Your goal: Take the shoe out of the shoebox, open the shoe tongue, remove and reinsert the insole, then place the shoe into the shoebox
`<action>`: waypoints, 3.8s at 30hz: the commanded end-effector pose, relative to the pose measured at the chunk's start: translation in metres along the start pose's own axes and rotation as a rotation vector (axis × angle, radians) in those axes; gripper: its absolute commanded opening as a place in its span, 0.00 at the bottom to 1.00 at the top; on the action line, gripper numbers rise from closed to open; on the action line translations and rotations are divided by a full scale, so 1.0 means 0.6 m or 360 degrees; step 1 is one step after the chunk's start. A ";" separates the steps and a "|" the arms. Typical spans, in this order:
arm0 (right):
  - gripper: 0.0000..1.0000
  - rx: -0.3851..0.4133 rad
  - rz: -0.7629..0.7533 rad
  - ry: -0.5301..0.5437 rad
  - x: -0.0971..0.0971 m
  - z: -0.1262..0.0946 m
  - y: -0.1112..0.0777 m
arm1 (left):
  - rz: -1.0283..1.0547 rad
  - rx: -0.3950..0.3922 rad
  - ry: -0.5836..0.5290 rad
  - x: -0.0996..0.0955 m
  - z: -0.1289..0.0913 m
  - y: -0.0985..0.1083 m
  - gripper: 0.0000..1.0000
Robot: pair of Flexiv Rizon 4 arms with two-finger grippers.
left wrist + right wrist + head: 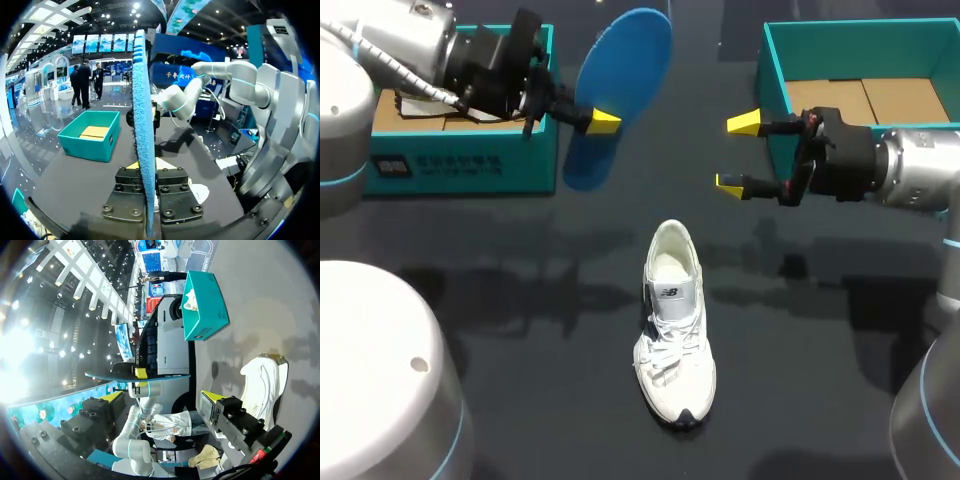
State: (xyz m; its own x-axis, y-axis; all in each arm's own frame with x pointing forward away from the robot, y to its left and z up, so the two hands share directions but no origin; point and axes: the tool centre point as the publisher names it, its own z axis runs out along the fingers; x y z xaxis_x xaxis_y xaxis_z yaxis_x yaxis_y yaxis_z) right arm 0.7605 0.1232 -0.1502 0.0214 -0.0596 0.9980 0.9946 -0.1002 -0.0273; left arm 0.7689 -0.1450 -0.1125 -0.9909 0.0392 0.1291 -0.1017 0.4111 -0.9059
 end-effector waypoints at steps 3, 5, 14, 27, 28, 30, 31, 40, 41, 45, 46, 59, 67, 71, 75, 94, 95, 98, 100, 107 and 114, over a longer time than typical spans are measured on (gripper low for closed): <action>1.00 -0.0002 0.0001 -0.0002 -0.001 0.001 -0.001 | -0.0587 -0.0035 0.0112 -0.020 0.002 -0.016 0.00; 1.00 -0.0002 0.0001 -0.0002 -0.001 0.001 -0.001 | -0.0697 -0.0013 0.0122 -0.024 0.004 -0.018 0.00; 1.00 -0.0002 0.0001 -0.0002 -0.001 0.001 -0.001 | -0.1167 0.0094 0.0139 -0.034 0.021 -0.017 0.00; 1.00 -0.0002 0.0001 -0.0002 -0.001 0.001 -0.001 | -0.1647 0.0354 0.0085 -0.035 0.052 -0.003 0.00; 1.00 -0.0002 0.0001 -0.0002 -0.001 0.001 -0.001 | -0.1673 0.0370 0.0090 -0.035 0.054 -0.002 0.00; 1.00 -0.0002 0.0001 -0.0002 -0.001 0.001 -0.001 | -0.1696 0.0391 0.0104 -0.035 0.060 -0.002 0.00; 1.00 -0.0002 0.0001 -0.0002 -0.001 0.001 -0.001 | -0.1706 0.0401 0.0109 -0.035 0.062 -0.001 0.00; 1.00 -0.0002 0.0001 -0.0002 -0.001 0.001 -0.001 | -0.1812 0.0500 0.0209 -0.045 0.083 0.014 0.00; 1.00 -0.0002 0.0001 -0.0002 -0.001 0.001 -0.001 | -0.1826 0.0514 0.0207 -0.048 0.086 0.016 0.00; 1.00 -0.0002 0.0001 -0.0002 -0.001 0.001 -0.001 | -0.1921 0.0553 0.0239 -0.058 0.091 0.023 0.00; 1.00 -0.0002 0.0001 -0.0002 -0.001 0.001 -0.001 | -0.1944 0.0553 0.0249 -0.059 0.092 0.025 0.00; 1.00 -0.0002 0.0001 -0.0002 -0.001 0.001 -0.001 | -0.2199 0.0601 0.0281 -0.052 0.096 0.059 0.00; 1.00 -0.0009 -0.0006 -0.0029 0.001 -0.003 -0.001 | -0.2300 0.0662 0.0289 -0.049 0.099 0.063 0.00; 1.00 -0.0025 -0.0014 -0.0130 0.015 -0.007 0.000 | -0.2358 0.0670 0.0286 -0.049 0.104 0.068 0.00; 1.00 -0.0037 0.0005 -0.0289 0.033 -0.008 0.001 | -0.2358 0.0670 0.0286 -0.049 0.104 0.068 0.00; 1.00 -0.0001 0.0276 -0.1110 0.101 0.026 0.010 | -0.2358 0.0670 0.0286 -0.049 0.104 0.068 0.00; 1.00 0.0018 0.0283 -0.1155 0.104 0.030 0.011 | -0.2358 0.0670 0.0286 -0.049 0.104 0.068 0.00; 1.00 0.0049 0.0334 -0.1277 0.108 0.039 0.013 | -0.2358 0.0670 0.0286 -0.049 0.104 0.068 0.00; 1.00 0.0065 0.0369 -0.1346 0.108 0.048 0.015 | -0.2358 0.0670 0.0286 -0.049 0.104 0.068 0.00; 1.00 0.0057 0.0505 -0.1609 0.103 0.081 0.007 | -0.2358 0.0670 0.0286 -0.049 0.104 0.068 0.00; 1.00 -0.0033 0.0573 -0.1851 0.125 0.104 0.006 | -0.2358 0.0670 0.0286 -0.049 0.104 0.068 0.00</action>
State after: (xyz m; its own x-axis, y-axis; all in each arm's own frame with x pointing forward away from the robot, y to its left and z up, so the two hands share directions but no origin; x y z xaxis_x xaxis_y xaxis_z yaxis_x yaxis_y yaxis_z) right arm 0.7742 0.1746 -0.0793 0.4068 0.6531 0.6387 0.9126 -0.2590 -0.3165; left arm 0.7880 -0.1850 -0.1775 0.0358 -0.0395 0.9986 -0.9950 -0.0951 0.0319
